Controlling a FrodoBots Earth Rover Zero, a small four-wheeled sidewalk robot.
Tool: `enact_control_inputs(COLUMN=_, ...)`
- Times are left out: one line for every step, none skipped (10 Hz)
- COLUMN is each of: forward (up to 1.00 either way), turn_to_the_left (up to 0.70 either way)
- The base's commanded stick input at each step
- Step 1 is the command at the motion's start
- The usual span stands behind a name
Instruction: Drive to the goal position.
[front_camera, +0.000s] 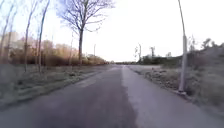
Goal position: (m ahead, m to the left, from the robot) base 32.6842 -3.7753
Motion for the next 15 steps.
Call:
enact_control_inputs(forward=0.70, turn_to_the_left=0.00)
enact_control_inputs(forward=0.70, turn_to_the_left=0.00)
enact_control_inputs(forward=0.70, turn_to_the_left=0.00)
enact_control_inputs(forward=0.71, turn_to_the_left=0.00)
enact_control_inputs(forward=0.85, turn_to_the_left=0.00)
enact_control_inputs(forward=0.85, turn_to_the_left=0.00)
enact_control_inputs(forward=0.85, turn_to_the_left=0.00)
enact_control_inputs(forward=0.85, turn_to_the_left=0.00)
enact_control_inputs(forward=0.85, turn_to_the_left=0.00)
enact_control_inputs(forward=0.85, turn_to_the_left=0.00)
enact_control_inputs(forward=0.85, turn_to_the_left=0.00)
enact_control_inputs(forward=0.85, turn_to_the_left=0.00)
enact_control_inputs(forward=0.85, turn_to_the_left=0.00)
enact_control_inputs(forward=0.85, turn_to_the_left=0.00)
enact_control_inputs(forward=0.85, turn_to_the_left=0.00)
